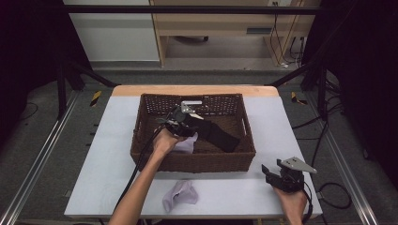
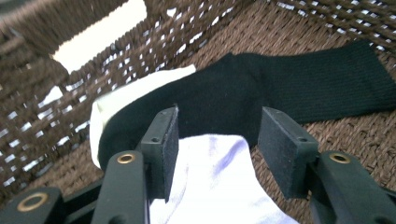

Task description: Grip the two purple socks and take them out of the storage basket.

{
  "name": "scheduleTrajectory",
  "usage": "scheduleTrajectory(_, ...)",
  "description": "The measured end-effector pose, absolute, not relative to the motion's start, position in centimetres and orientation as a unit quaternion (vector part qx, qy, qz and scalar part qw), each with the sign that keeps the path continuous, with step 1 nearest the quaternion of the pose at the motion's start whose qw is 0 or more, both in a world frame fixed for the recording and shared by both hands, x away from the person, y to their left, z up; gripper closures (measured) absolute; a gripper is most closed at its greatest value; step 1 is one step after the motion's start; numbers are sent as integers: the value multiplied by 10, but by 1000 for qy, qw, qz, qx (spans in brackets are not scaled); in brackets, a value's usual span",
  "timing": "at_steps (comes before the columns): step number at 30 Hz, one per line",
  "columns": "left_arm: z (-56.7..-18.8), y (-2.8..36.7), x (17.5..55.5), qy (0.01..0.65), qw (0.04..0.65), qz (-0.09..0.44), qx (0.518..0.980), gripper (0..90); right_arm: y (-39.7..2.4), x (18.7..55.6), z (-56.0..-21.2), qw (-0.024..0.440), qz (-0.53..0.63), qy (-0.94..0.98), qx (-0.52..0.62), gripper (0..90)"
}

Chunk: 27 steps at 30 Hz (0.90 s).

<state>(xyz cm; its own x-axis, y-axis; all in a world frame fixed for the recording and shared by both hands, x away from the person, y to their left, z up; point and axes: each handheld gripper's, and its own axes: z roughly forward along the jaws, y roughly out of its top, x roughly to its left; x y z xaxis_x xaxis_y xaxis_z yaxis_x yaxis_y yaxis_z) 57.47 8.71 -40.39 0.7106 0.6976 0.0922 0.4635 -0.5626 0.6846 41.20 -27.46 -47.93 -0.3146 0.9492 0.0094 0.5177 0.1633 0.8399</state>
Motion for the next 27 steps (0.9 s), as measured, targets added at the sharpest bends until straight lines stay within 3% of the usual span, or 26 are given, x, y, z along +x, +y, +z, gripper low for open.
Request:
scheduleTrajectory(20, -421, 80, 583, 324, 261, 161, 895, 529, -272, 413, -480, 277, 386, 714, 514, 347)
scheduleTrajectory(27, -424, 74, 586, 305, 227, 170, 909, 597, -273, 413, -480, 277, 387, 713, 514, 347)
